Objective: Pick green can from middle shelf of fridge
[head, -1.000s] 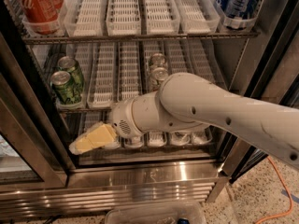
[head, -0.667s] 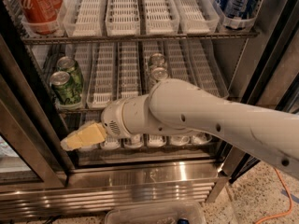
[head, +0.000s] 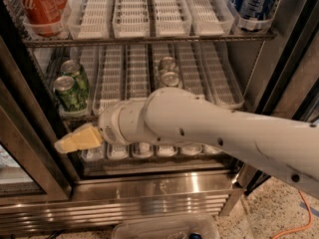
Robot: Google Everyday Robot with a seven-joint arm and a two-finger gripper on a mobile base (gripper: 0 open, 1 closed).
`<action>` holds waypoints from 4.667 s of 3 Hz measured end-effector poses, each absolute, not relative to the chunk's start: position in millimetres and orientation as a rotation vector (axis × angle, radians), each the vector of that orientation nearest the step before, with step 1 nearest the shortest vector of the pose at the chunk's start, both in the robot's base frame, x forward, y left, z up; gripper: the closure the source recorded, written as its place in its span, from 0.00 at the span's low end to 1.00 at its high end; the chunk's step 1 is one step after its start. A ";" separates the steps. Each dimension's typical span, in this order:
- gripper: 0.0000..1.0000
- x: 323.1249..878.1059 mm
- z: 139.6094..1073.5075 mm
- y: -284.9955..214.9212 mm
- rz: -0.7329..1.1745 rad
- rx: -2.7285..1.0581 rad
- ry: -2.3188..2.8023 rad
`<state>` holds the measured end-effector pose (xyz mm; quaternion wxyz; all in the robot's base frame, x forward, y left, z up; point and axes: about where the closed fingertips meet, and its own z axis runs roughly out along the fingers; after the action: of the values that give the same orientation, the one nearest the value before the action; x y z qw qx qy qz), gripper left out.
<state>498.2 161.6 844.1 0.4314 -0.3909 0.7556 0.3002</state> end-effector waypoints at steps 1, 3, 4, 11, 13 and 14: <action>0.00 500.6 841.6 169.7 0.781 -0.914 1.875; 0.00 524.1 842.0 192.1 0.754 -0.791 1.798; 0.00 527.3 837.9 208.3 0.740 -0.775 1.760; 0.00 575.2 832.4 220.1 0.587 -0.589 1.647; 0.19 574.8 836.8 216.7 0.588 -0.564 1.619; 0.26 583.9 841.1 219.2 0.575 -0.571 1.580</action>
Offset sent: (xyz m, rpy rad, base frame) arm 0.0325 0.0233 -0.0096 0.1531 -0.0466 -0.1475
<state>583.9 219.2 841.1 0.6312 -0.2494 0.6901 0.2512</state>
